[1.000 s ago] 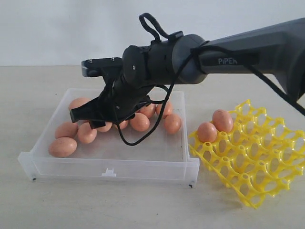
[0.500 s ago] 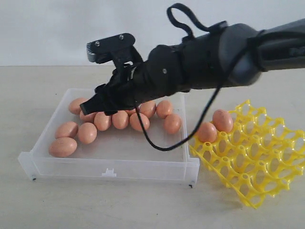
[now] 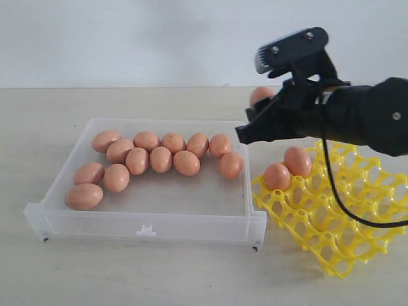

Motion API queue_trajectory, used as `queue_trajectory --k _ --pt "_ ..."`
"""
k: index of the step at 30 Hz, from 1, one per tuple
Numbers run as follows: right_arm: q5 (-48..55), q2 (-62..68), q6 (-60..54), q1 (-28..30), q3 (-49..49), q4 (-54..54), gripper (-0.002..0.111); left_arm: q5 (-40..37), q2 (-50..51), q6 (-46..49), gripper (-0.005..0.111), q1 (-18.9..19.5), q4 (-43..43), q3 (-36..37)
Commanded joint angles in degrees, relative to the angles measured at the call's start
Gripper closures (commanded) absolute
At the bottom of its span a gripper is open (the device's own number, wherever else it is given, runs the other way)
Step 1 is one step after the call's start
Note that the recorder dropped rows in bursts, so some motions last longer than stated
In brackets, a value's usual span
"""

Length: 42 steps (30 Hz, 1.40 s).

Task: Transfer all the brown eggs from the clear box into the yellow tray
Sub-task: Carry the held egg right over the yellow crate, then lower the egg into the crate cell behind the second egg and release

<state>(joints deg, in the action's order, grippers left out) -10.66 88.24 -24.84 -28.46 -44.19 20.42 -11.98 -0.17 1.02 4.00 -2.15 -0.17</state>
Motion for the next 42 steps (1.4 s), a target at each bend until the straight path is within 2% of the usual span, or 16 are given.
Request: queue_trajectory --k 1,9,22,30,42 --pt "-0.2 -1.3 -0.8 6.7 4.8 0.1 0.092 0.3 0.2 0.1 0.111 0.0 0.1 0.2" --pt "-0.6 -0.8 2.0 15.3 6.4 0.1 0.092 0.3 0.2 0.1 0.111 0.0 0.1 0.2" --pt "-2.5 4.5 7.7 15.2 6.2 -2.3 0.092 0.3 0.2 0.1 0.111 0.0 0.1 0.2" --pt "-0.6 4.5 5.2 12.6 4.8 -2.3 0.092 0.3 0.2 0.1 0.111 0.0 0.1 0.2" --pt "2.5 4.5 4.4 12.6 3.9 -2.3 0.092 0.3 0.2 0.1 0.111 0.0 0.1 0.2"
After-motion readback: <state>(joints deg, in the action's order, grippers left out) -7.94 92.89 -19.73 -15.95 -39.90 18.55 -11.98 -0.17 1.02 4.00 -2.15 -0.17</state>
